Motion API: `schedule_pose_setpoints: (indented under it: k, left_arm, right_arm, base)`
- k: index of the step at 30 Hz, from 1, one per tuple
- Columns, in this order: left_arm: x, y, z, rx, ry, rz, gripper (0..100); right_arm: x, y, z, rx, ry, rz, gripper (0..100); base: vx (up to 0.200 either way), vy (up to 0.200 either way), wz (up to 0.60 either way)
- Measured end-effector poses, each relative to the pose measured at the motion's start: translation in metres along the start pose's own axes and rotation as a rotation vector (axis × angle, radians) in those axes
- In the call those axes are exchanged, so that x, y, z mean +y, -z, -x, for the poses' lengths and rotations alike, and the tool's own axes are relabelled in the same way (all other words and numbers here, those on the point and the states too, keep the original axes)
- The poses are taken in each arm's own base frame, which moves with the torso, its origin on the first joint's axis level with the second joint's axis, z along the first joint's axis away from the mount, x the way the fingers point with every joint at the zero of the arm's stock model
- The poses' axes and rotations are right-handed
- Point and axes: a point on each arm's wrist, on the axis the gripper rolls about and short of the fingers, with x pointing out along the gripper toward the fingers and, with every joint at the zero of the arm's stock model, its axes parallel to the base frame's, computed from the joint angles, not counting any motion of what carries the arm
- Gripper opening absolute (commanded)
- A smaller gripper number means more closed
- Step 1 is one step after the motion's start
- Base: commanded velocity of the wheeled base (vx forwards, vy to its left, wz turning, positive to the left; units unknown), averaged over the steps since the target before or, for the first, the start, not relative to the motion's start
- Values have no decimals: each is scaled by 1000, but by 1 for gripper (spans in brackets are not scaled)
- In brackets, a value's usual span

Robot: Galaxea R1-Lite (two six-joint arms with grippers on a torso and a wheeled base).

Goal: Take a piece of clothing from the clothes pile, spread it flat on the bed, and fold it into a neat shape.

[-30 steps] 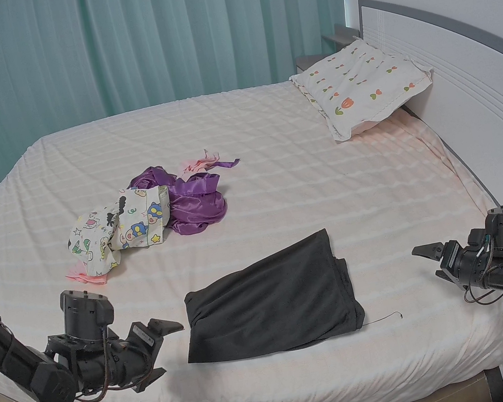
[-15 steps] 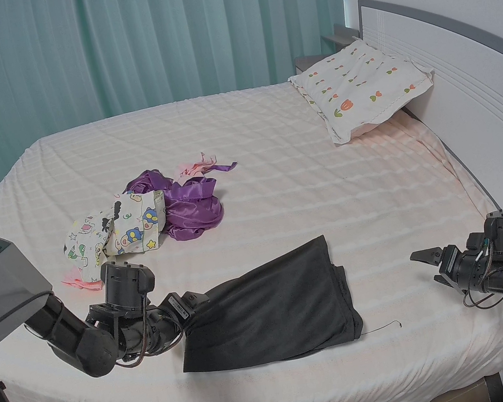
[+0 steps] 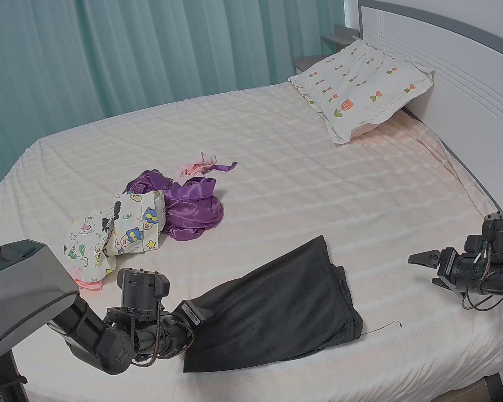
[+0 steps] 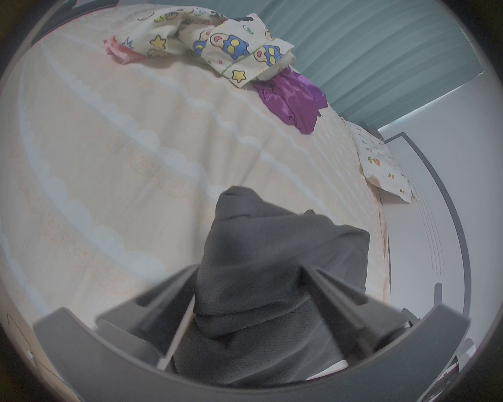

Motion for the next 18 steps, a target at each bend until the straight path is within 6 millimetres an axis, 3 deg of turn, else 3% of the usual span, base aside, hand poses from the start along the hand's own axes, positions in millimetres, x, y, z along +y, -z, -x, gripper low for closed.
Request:
schedule_pose_setpoints:
  k: [18]
  left_arm:
    - [13, -3, 22, -39, 32, 27, 0]
  right_arm:
    - [-4, 4, -4, 20, 14, -6, 100]
  base:
    - [0, 0, 0]
